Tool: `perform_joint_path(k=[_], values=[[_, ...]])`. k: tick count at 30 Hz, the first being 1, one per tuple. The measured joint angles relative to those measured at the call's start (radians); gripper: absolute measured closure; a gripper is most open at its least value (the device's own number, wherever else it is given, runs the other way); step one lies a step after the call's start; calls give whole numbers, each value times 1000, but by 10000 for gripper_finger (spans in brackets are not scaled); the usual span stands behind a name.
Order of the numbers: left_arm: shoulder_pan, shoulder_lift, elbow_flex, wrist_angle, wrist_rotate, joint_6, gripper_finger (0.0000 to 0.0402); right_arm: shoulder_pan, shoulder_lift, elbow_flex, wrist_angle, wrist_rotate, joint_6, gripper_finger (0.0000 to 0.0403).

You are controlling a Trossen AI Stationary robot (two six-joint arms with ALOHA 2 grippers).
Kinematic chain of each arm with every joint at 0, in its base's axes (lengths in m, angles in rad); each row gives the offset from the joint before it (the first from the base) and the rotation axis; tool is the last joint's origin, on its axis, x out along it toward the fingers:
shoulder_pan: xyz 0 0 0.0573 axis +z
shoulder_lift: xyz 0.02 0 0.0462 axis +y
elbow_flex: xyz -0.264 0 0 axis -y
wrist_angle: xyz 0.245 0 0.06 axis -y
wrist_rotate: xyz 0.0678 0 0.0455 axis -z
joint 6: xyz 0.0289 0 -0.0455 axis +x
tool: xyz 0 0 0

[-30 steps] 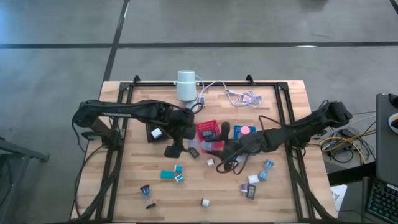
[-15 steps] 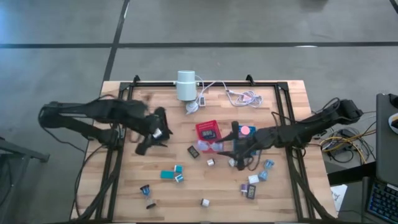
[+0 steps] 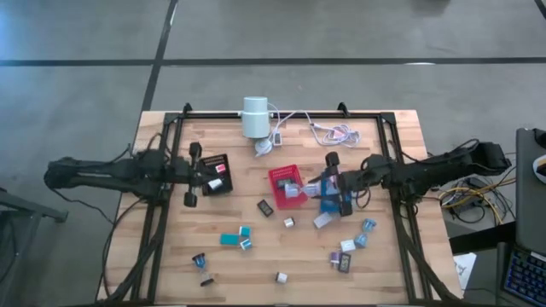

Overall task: Pick & Place Office items
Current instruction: Put the purple hourglass into the blue bin

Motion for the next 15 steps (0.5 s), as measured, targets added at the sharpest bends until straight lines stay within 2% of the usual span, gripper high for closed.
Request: perform_joint_path(k=[6, 15], values=[[28, -96, -102, 6, -24, -3, 397, -61, -108, -82, -2, -23, 59, 210], [31, -231, -168, -9, -26, -42, 400, -140, -351, -219, 1, -86, 183, 210]])
